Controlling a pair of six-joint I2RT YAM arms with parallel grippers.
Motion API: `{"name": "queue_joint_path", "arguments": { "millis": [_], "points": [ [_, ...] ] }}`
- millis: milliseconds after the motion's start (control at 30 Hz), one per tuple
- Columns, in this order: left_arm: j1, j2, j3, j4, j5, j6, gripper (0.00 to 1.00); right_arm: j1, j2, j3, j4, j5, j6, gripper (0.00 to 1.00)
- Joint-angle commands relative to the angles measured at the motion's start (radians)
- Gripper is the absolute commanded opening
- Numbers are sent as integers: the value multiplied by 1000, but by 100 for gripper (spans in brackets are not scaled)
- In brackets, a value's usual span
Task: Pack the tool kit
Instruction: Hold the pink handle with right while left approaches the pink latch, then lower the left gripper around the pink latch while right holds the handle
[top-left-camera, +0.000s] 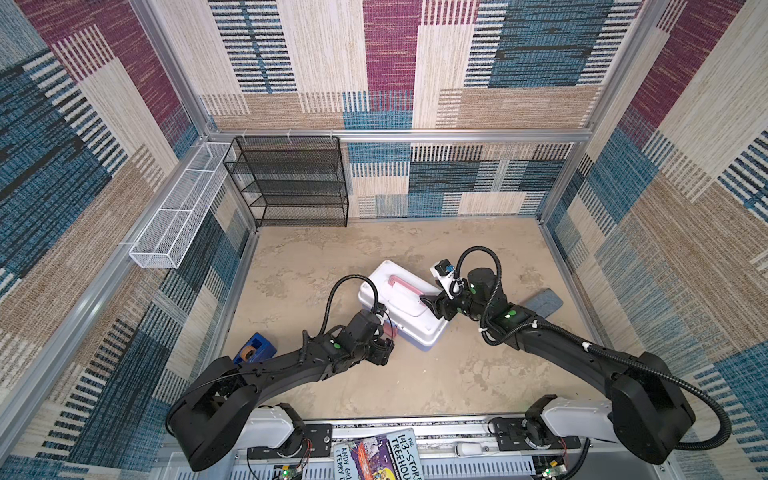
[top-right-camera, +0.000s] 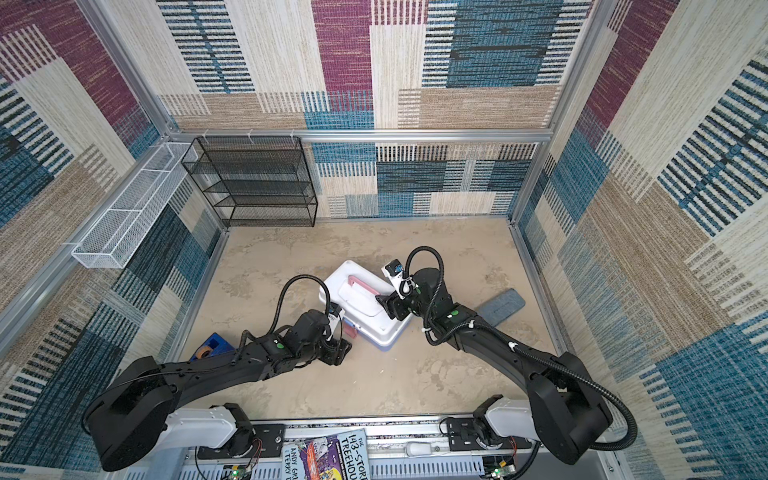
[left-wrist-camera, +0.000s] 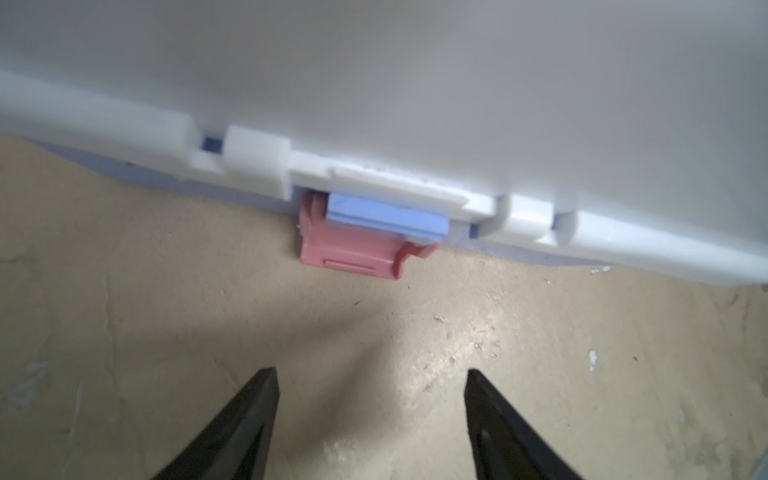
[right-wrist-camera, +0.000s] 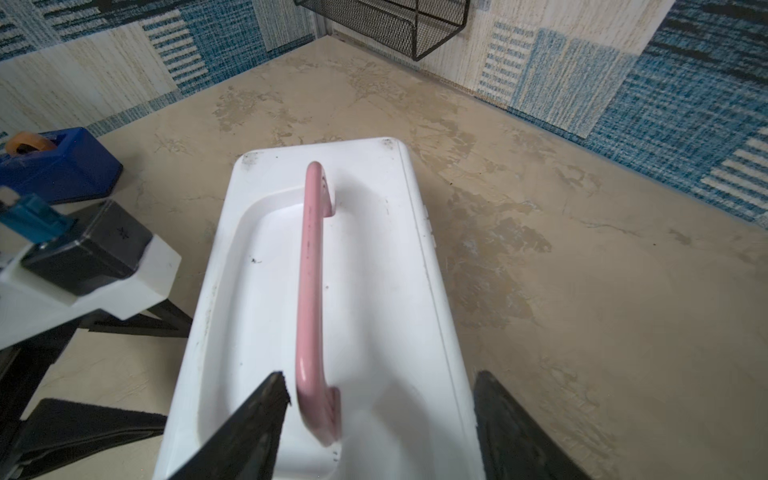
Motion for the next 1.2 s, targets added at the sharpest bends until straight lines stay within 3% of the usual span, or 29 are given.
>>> {"name": "queue_joint_path", "arguments": {
  "millis": [0, 333, 567, 1000, 1167],
  "points": [
    [-25, 26, 4, 43, -74, -19, 78, 1, -11, -3, 50, 46, 33, 74],
    [-149, 72, -34, 167, -328, -94, 83, 1, -17, -21, 72, 90, 91, 76],
    [-204, 118, -113, 386, -488, -105, 84, 1, -23, -22, 77, 85, 92, 77],
    [-232, 299, -188, 810, -562, -48, 92, 2, -20, -30, 70, 101, 76, 78],
    [-231, 354, -181, 900, -565, 4, 95, 1, -7, -30, 71, 97, 71, 78]
  ]
}}
